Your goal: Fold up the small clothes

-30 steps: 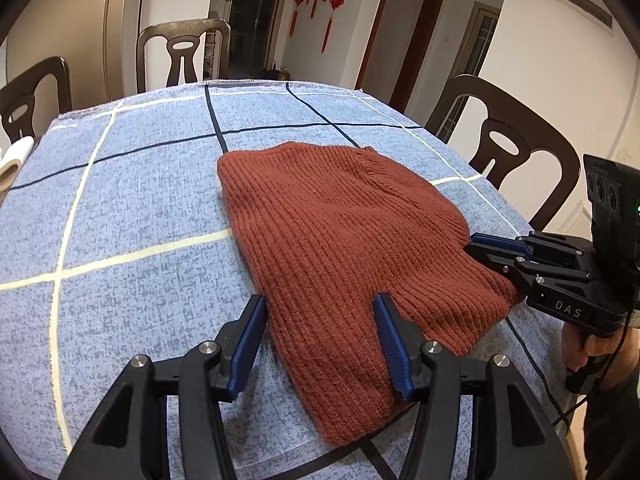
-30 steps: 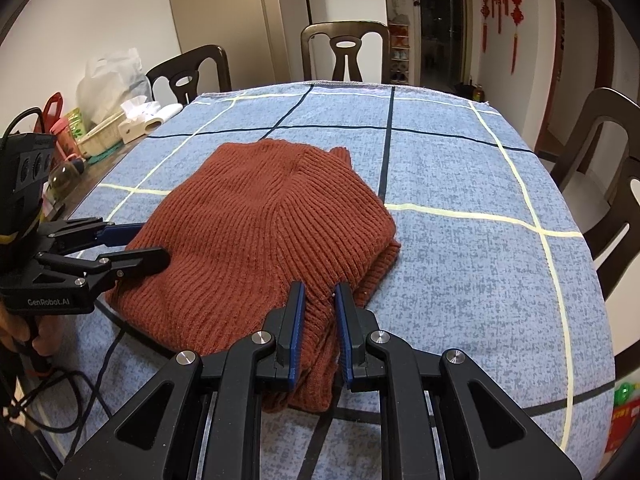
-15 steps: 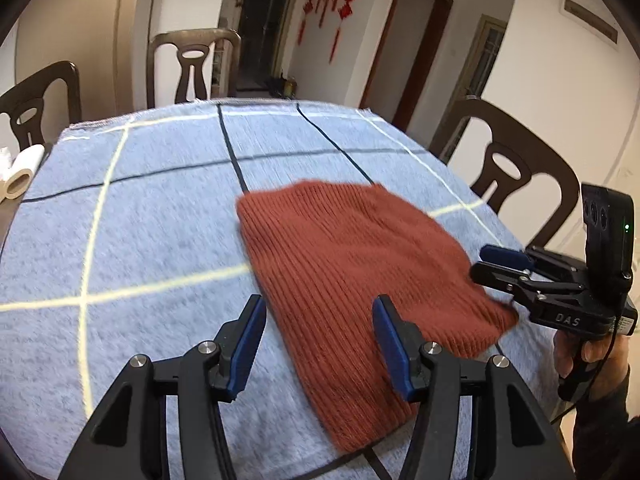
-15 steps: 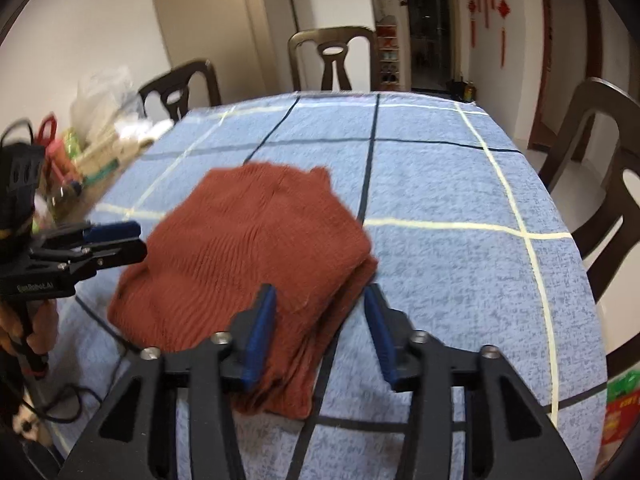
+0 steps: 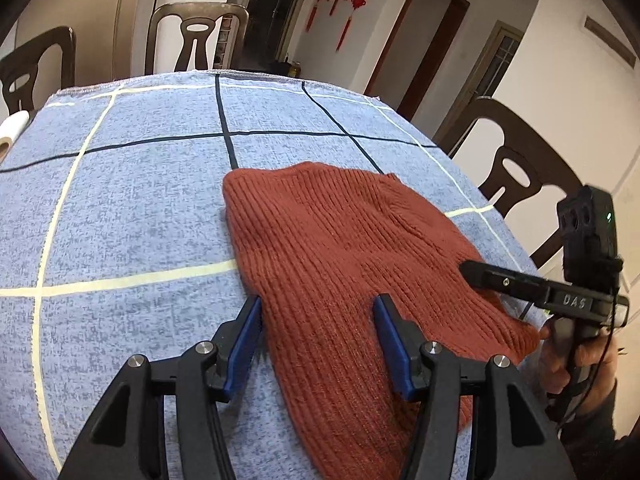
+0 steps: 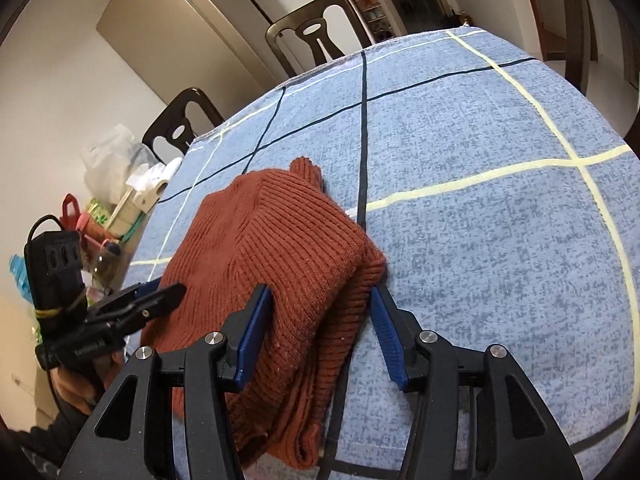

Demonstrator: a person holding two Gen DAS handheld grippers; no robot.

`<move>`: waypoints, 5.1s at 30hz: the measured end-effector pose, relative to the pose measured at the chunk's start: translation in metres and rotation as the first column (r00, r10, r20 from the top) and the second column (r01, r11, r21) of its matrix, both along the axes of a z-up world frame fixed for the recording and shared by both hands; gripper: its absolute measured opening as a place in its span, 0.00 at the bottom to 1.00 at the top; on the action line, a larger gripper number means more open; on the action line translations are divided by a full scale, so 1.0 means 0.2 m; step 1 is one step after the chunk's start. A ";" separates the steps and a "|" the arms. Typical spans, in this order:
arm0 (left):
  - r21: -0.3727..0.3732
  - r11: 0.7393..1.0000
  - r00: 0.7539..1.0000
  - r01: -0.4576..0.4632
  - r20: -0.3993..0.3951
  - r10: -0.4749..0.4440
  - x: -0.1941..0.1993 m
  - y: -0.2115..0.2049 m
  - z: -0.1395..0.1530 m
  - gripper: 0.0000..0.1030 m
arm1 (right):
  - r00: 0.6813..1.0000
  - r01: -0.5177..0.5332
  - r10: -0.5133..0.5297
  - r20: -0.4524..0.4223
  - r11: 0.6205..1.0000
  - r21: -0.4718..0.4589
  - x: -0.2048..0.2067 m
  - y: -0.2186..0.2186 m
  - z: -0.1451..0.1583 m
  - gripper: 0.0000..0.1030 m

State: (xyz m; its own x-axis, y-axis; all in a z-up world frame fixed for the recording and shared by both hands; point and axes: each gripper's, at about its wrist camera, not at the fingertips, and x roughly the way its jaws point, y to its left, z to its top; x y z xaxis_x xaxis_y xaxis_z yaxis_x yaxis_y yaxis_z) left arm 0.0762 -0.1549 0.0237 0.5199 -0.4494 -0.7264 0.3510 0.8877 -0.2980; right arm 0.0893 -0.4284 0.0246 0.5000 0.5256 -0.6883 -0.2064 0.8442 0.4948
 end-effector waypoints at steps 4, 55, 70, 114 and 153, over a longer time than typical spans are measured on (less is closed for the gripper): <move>0.035 0.999 1.000 -0.010 0.006 0.009 0.00 -0.03 0.00 0.59 | 1.000 -0.011 0.011 -0.008 1.000 0.024 0.01 0.01 -0.01 0.50; 0.111 0.993 0.987 -0.042 0.158 0.024 -0.03 0.16 0.25 0.33 | 0.981 -0.140 0.131 0.141 0.988 0.060 0.02 0.35 0.25 0.23; 0.075 0.990 0.986 -0.118 0.125 0.108 0.13 0.55 0.20 0.33 | 0.974 -0.215 0.207 0.086 0.973 0.088 0.25 0.73 0.16 0.23; 0.095 0.976 0.979 -0.196 0.080 0.188 -0.14 0.64 0.00 0.43 | 0.920 -0.303 0.362 0.149 0.900 -0.314 -0.04 0.89 0.08 0.14; 0.251 0.912 0.945 -0.326 0.068 0.319 -0.36 0.64 -0.06 0.61 | 0.943 -0.225 0.311 0.115 0.855 -0.468 -0.25 0.78 0.00 0.50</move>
State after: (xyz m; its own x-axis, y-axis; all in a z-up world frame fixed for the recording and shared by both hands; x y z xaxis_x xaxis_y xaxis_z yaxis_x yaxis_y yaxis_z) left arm 0.0046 -0.0277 0.0118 0.6249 -0.0553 -0.7787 0.0370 0.9985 -0.0412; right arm 0.0396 -0.2730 0.0252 0.5213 0.3186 -0.7917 -0.5049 0.8631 0.0149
